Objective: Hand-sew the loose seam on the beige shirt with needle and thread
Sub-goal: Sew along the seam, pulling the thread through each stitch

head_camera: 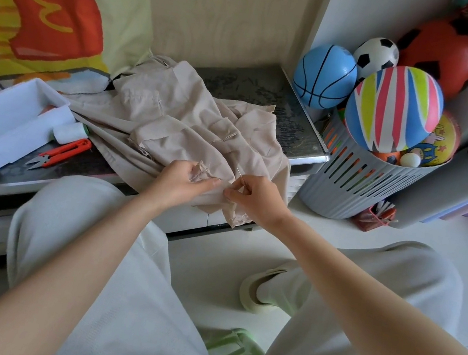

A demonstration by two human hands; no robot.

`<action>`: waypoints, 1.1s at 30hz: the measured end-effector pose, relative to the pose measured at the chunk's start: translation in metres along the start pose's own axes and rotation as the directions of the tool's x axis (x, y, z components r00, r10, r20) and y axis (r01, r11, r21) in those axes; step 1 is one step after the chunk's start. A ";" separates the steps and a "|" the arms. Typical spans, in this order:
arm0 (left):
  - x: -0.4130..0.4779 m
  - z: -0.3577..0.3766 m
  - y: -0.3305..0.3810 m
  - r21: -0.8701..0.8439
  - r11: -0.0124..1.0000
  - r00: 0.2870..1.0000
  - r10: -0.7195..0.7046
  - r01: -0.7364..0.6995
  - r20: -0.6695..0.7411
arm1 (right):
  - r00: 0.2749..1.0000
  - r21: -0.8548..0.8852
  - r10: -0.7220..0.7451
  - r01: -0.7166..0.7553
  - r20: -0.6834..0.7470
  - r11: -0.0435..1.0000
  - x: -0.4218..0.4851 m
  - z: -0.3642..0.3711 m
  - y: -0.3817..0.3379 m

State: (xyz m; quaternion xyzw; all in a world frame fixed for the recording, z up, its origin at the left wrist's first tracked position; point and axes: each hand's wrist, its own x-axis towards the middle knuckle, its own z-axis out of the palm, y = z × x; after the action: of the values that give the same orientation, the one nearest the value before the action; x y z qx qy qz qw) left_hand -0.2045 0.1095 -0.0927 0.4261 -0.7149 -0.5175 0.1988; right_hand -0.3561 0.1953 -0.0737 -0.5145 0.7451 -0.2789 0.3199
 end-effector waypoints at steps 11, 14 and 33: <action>0.005 -0.001 -0.010 -0.007 0.999 0.999 0.035 -0.035 -0.033 | 1.000 -0.043 -0.010 0.011 0.014 0.999 0.001 0.001 -0.005; 0.000 0.000 0.001 -0.010 0.999 0.995 0.038 -0.039 -0.095 | 0.999 -0.093 -0.022 0.024 0.026 0.995 -0.003 0.002 -0.006; -0.002 0.001 0.006 0.007 0.993 0.984 0.121 -0.121 -0.134 | 0.999 -0.052 -0.051 0.051 -0.001 0.997 -0.031 0.014 -0.006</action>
State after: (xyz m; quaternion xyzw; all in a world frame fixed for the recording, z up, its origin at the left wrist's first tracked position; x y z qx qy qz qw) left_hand -0.2067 0.1121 -0.0874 0.4156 -0.7241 -0.4753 0.2776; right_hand -0.3335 0.2211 -0.0725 -0.5413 0.7391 -0.2678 0.2984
